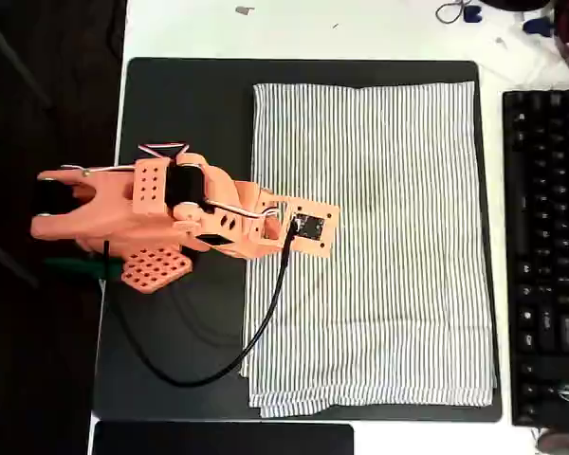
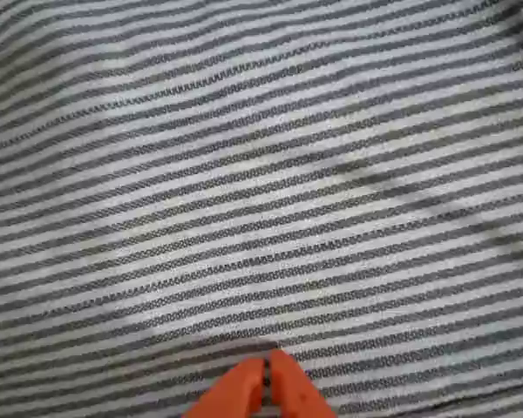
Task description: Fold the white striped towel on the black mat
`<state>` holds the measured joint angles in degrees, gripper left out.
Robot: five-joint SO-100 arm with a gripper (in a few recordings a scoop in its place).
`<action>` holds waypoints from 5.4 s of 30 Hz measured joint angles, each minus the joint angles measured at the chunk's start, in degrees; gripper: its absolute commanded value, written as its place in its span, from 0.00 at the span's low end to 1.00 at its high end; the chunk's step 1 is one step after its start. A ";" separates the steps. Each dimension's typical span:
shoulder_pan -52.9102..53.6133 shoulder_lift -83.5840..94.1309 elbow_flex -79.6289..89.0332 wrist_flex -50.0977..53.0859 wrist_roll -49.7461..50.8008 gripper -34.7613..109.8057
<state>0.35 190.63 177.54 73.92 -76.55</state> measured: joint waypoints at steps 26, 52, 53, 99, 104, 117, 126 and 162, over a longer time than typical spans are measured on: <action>0.53 0.00 0.00 0.44 -2.72 0.26; 0.53 -5.36 -1.49 -4.92 -7.65 0.24; 0.53 -6.24 -1.93 -4.92 -7.73 0.24; -34.80 -79.28 -58.10 -17.05 16.96 0.25; -37.35 -89.91 -71.02 -13.18 18.72 0.29; -37.79 -113.82 -93.78 -7.03 18.37 0.35; -35.60 -124.19 -99.76 -6.68 17.14 0.38; -30.94 -115.05 -102.13 0.18 13.80 0.24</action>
<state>-30.59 75.59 75.41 74.09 -62.75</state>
